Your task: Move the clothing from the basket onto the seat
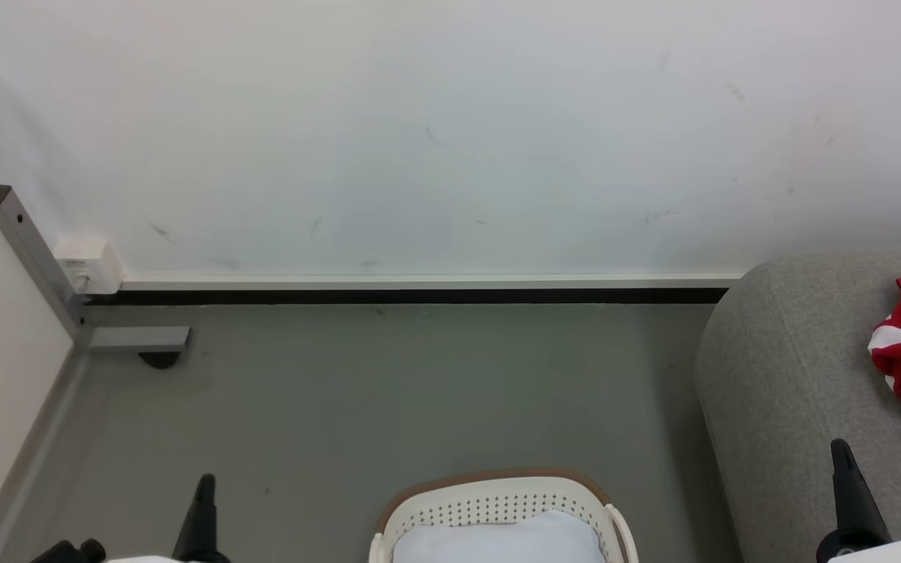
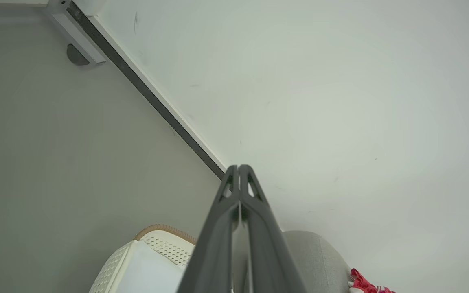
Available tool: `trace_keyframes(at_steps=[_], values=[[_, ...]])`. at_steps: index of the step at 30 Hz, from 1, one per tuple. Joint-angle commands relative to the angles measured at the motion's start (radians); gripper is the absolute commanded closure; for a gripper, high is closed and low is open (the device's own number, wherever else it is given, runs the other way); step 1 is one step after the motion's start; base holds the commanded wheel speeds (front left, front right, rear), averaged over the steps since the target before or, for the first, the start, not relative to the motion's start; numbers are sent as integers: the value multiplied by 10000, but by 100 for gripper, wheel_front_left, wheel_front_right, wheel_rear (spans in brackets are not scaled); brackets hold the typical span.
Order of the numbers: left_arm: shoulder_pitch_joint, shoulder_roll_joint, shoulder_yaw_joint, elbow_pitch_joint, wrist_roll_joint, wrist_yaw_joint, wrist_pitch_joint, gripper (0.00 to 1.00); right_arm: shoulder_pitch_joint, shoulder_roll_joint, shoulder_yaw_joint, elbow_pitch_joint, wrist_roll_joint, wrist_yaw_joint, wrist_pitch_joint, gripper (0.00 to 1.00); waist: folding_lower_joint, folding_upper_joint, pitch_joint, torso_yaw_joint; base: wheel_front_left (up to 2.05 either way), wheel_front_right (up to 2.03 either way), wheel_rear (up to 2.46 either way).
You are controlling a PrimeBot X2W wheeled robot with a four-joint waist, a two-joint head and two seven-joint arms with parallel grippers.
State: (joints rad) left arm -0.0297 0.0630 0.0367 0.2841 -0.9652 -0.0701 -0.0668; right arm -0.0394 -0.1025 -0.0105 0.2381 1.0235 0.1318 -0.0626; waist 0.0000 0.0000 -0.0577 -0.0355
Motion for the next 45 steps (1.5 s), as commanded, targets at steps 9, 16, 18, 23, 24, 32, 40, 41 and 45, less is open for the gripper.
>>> trace_keyframes(at_steps=[9, 16, 18, 23, 24, 32, 40, 41, 45], values=[[-336, -7, 183, -189, -1173, -146, 324, 100, -346, 36, -236, -53, 1080, -8, 297, 100, 0, 0, 73, 43, 0, 0, 0], [-404, -23, 270, -223, -1867, -218, 529, 100, -381, 104, -349, -38, 1719, -10, 496, 100, 0, 0, 128, 75, 0, 0, 0], [-419, -26, 292, -229, -2068, -230, 588, 100, -403, 123, -380, -33, 1896, -10, 546, 100, 0, 0, 144, 85, 0, 0, 0], [-469, -34, 350, -251, -2526, -274, 722, 100, -455, 168, -458, -23, 2317, -11, 684, 100, 0, 0, 183, 107, 0, 0, 0], [-478, -35, 363, -255, -2625, -284, 756, 100, -465, 176, -472, -20, 2397, -11, 710, 100, 0, 0, 191, 112, 0, 0, 0], [-557, -49, 438, -280, -3330, -352, 943, 100, -516, 232, -575, -8, 3027, -12, 901, 100, 0, 0, 253, 148, 0, 0, 0], [-607, -62, 510, -302, -3993, -406, 1126, 100, -550, 286, -682, 8, 3616, -14, 1084, 100, 0, 0, 316, 185, 0, 0, 0], [-618, -64, 519, -307, -4087, -417, 1150, 100, -558, 293, -696, 10, 3696, -14, 1113, 100, 0, 0, 324, 190, 0, 0, 0], [-650, -71, 558, -318, -4366, -451, 1243, 100, -592, 322, -749, 18, 3996, -15, 1205, 100, 0, 0, 356, 208, 0, 0, 0]])
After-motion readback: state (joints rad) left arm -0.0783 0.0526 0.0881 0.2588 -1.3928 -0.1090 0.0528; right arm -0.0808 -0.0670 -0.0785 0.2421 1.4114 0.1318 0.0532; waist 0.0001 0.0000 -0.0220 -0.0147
